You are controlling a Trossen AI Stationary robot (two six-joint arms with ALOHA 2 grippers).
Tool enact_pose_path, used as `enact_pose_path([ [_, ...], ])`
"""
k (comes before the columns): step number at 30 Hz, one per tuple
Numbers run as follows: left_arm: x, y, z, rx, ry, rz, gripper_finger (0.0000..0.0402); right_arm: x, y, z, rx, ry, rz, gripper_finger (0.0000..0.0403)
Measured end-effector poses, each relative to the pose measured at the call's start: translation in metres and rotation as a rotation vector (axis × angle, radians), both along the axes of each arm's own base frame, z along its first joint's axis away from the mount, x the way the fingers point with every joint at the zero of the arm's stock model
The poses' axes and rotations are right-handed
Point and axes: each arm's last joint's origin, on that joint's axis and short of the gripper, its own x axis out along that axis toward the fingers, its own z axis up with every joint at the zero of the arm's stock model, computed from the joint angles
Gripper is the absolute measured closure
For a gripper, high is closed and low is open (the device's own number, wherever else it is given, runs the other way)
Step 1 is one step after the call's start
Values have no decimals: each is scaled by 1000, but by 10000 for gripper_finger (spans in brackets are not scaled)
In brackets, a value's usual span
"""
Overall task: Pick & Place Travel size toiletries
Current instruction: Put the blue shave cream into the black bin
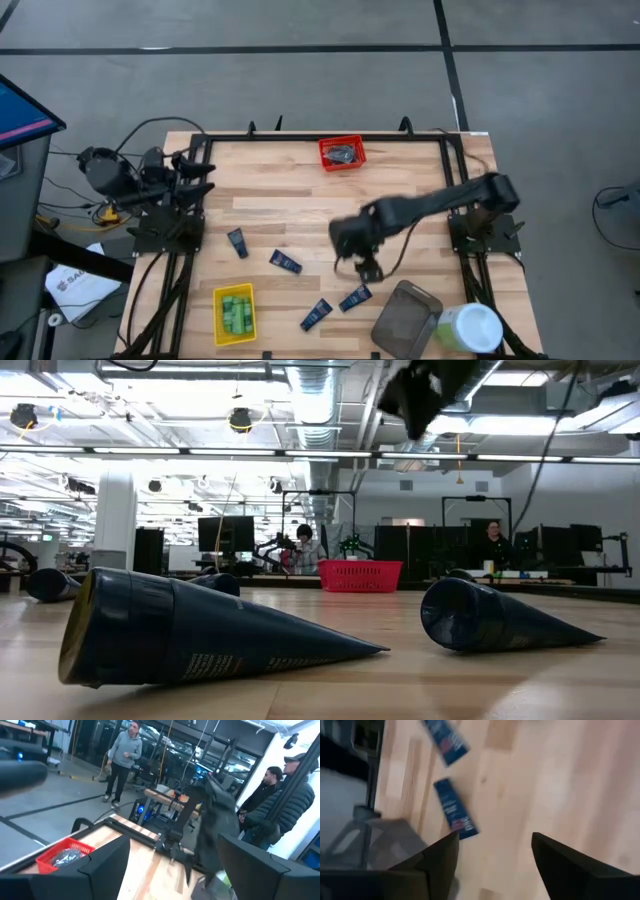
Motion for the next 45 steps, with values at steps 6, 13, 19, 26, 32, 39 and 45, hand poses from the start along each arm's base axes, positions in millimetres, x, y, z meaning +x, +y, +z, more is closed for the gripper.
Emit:
enact_pose_path([
  [6, -7, 5, 0, 50, -2, 4, 105, 14, 44, -57, 19, 172, 38, 143],
  [13, -7, 6, 0, 61, 2, 5, 105, 29, 71, -85, 6, 221, 45, 143],
  [19, -7, 5, 0, 68, 7, 5, 105, 46, 82, -91, 4, 205, 82, 142],
  [26, -7, 5, -1, 120, 24, 8, 105, 58, 103, -109, -11, 234, 127, 142],
  [32, -7, 6, -1, 139, 31, 14, 105, 61, 108, -125, -38, 294, 128, 142],
  [39, -7, 6, -1, 139, 31, 14, 105, 59, 114, -142, -74, 334, 133, 143],
  [45, -7, 6, -1, 139, 31, 14, 105, 60, 112, -143, -172, 298, 121, 176],
])
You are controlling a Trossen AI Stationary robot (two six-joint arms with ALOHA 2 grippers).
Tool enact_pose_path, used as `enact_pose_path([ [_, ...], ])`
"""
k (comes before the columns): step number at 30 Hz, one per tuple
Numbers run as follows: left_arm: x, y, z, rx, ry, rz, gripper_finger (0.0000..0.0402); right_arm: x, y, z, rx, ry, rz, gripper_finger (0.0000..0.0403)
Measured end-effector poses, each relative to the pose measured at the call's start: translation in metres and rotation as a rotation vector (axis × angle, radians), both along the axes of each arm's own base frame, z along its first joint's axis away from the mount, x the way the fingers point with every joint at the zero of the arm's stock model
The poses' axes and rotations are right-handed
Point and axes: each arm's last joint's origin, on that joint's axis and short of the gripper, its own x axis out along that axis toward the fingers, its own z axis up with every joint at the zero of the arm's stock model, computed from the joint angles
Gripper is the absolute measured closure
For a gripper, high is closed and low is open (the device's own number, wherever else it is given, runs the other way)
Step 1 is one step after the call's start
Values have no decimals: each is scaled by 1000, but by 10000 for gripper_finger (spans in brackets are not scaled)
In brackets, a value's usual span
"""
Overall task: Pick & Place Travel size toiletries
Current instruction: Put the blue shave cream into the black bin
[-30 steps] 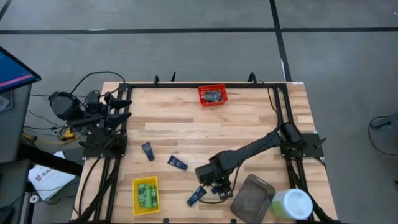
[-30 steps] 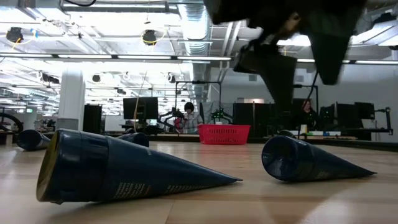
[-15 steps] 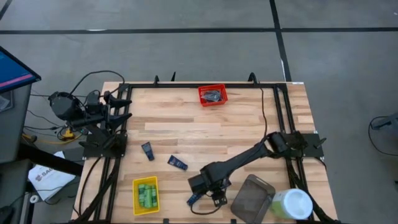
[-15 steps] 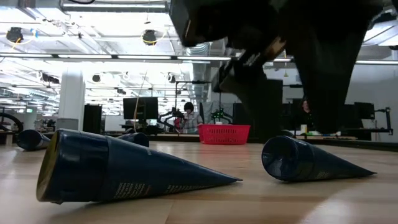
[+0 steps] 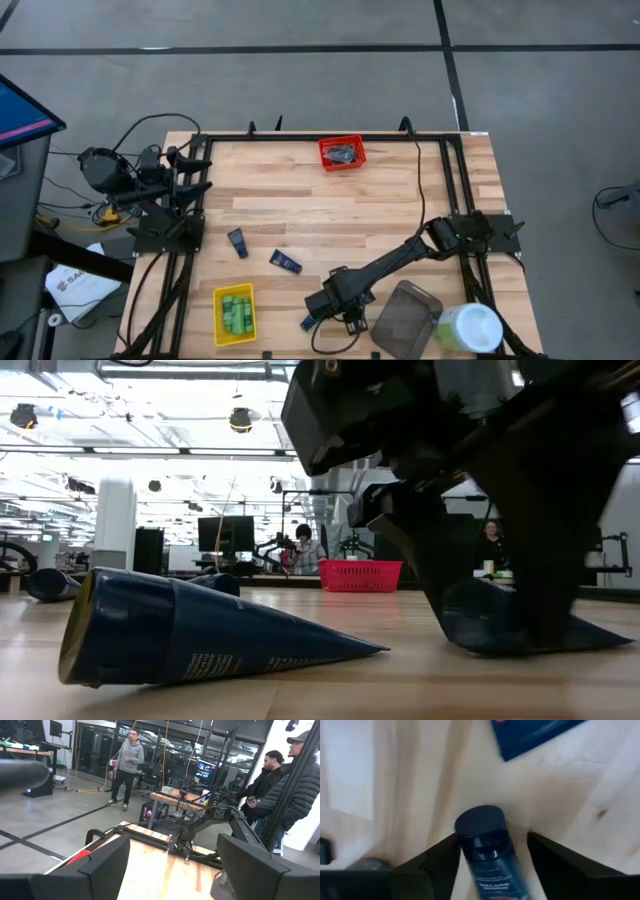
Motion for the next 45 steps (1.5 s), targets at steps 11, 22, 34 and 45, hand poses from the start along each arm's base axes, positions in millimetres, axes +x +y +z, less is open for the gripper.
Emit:
enact_pose_path([
  [11, 0, 0, 0, 0, 0, -1, 105, 2, -7, 1, -15, 5, -11, 289],
  [22, 0, 0, 0, 0, 0, -1, 105, 21, -35, 47, -9, -21, -74, 278],
  [34, 0, 0, 0, 1, 0, -1, 105, -4, -33, 137, 7, -61, -143, 256],
  [45, 0, 0, 0, 3, 1, -1, 105, -58, 34, 159, -10, -94, -175, 272],
])
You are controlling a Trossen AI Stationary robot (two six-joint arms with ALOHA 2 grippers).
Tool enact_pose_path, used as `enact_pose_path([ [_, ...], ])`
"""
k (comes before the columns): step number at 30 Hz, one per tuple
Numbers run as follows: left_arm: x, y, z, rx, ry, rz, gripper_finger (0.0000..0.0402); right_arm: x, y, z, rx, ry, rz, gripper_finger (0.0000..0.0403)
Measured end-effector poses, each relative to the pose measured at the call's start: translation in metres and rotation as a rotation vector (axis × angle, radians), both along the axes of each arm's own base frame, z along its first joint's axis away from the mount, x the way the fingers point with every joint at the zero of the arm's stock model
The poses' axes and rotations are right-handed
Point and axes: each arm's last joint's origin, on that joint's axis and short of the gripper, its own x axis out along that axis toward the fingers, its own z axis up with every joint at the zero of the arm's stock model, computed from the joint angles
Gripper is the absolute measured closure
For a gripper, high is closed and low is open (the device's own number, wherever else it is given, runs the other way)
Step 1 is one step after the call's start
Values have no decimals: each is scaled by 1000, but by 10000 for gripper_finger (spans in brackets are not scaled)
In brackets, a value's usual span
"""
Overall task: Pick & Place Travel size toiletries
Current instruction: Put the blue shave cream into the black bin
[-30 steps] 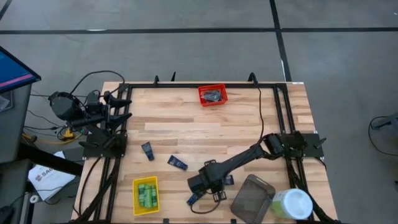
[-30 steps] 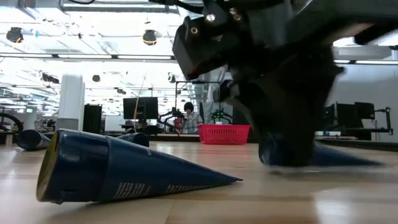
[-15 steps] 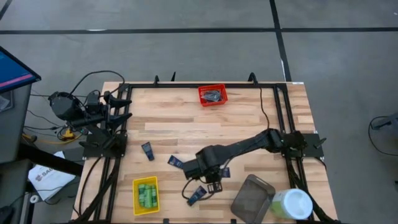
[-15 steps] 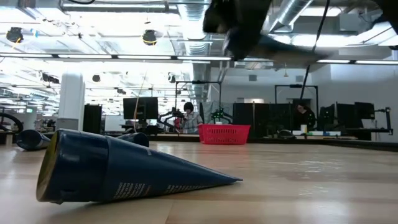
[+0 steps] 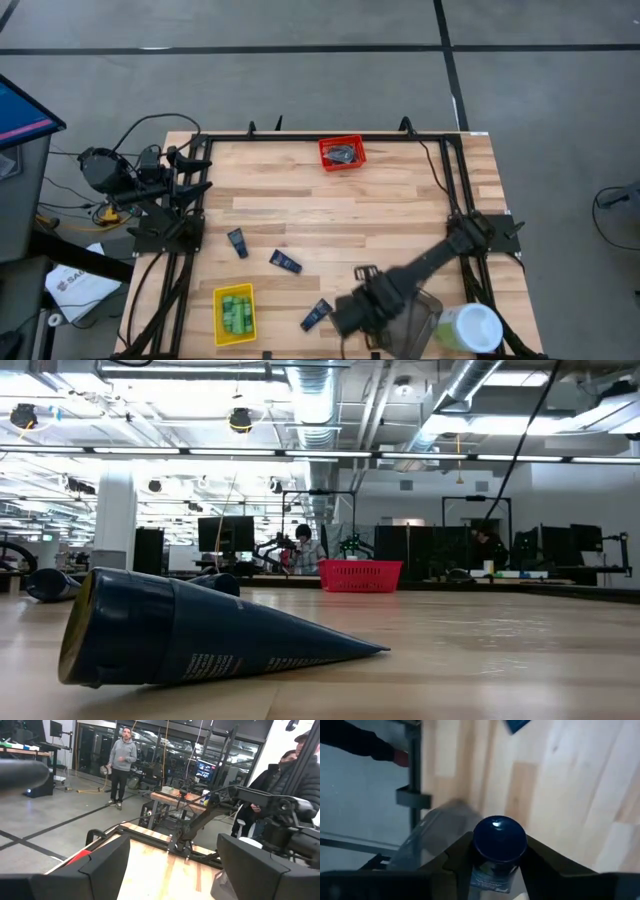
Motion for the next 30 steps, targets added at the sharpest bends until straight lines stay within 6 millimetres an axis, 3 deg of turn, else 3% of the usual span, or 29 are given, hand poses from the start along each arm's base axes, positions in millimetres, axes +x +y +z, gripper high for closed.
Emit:
enact_pose_path([
  [5, 0, 0, 0, 0, 0, 0, 105, -25, 34, -1, -12, 0, 8, 254],
  [11, 0, 0, 0, 1, 0, 0, 105, -50, 66, -15, -48, 22, 130, 272],
  [22, 0, 0, 0, 0, 2, 11, 105, -64, 62, -68, -184, 202, 142, 233],
  [30, 0, 0, 0, -2, 1, 11, 105, -60, 54, -72, -185, 219, 103, 174],
])
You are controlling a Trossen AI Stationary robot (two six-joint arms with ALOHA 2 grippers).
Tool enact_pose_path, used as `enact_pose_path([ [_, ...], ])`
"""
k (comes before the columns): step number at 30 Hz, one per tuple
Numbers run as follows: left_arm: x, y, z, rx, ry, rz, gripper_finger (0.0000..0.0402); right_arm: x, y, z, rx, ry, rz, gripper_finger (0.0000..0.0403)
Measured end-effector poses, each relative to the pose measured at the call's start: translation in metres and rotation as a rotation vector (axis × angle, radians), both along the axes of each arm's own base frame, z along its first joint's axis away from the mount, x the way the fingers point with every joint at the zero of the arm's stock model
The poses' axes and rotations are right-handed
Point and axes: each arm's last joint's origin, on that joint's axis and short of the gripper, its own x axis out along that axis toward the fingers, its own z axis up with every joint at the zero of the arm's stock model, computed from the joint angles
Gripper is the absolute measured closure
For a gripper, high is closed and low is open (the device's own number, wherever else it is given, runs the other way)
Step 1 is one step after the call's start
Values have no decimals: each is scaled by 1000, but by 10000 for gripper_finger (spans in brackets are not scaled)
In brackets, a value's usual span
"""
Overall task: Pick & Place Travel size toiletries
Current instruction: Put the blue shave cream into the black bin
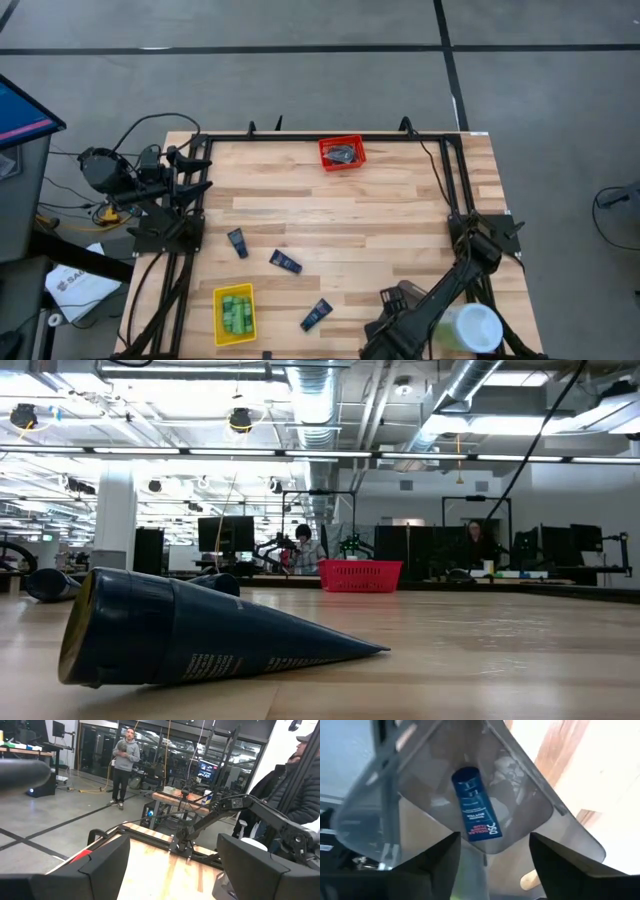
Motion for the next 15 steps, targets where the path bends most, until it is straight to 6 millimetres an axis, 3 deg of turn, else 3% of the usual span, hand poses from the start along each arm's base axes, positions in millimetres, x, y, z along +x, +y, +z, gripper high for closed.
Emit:
enact_pose_path([
  [4, 0, 0, 0, -1, 0, 0, 105, 11, -14, 24, 54, -80, -38, 150],
  [9, 0, 0, 0, -1, 0, 0, 105, 47, -39, 56, 164, -353, -31, 146],
  [12, 0, 0, 0, -1, -1, 0, 105, 71, -50, 60, 213, -490, 19, 145],
  [15, 0, 0, 0, -1, -1, 0, 105, 91, -58, 50, 224, -541, 84, 145],
])
